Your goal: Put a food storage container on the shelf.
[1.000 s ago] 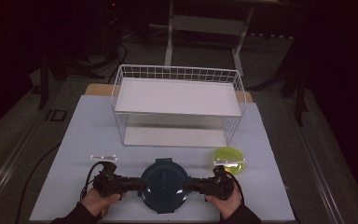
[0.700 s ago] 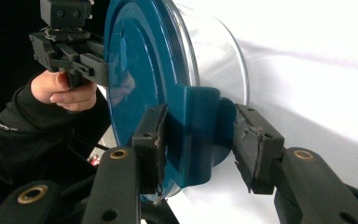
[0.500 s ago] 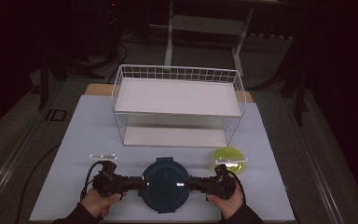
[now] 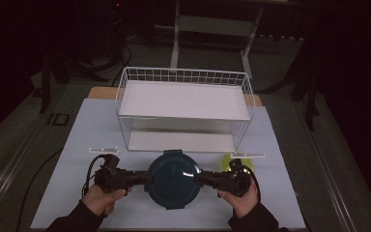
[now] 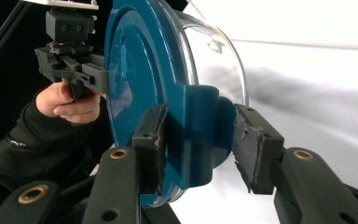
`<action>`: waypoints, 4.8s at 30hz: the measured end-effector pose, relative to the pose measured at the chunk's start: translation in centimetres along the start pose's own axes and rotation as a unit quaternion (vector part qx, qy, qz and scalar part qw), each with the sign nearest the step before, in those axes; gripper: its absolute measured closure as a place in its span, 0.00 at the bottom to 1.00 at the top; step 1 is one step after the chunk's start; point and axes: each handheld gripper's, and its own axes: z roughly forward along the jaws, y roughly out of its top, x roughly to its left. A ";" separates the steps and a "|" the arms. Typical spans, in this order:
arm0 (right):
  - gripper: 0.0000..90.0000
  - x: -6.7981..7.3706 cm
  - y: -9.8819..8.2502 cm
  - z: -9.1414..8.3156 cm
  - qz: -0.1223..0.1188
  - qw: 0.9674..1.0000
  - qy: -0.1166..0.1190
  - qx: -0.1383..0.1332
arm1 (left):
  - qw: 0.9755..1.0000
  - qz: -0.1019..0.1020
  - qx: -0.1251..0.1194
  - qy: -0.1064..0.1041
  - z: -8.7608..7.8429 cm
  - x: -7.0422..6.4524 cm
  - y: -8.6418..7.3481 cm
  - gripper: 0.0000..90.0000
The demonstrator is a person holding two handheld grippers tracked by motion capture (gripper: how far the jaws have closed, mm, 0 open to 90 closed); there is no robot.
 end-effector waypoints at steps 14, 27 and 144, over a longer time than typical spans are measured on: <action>0.63 1.2 3.7 -1.4 -0.015 1.000 0.005 -0.025 | 1.000 0.015 -0.019 -0.005 -0.9 -1.6 3.7 0.63; 0.63 2.0 8.3 -3.1 -0.026 0.998 0.005 -0.054 | 0.999 0.030 -0.038 -0.005 -1.3 -3.0 8.2 0.63; 1.00 5.9 12.9 0.8 -0.113 0.992 -0.050 -0.022 | 0.967 0.212 -0.098 0.103 0.2 -3.2 4.1 0.00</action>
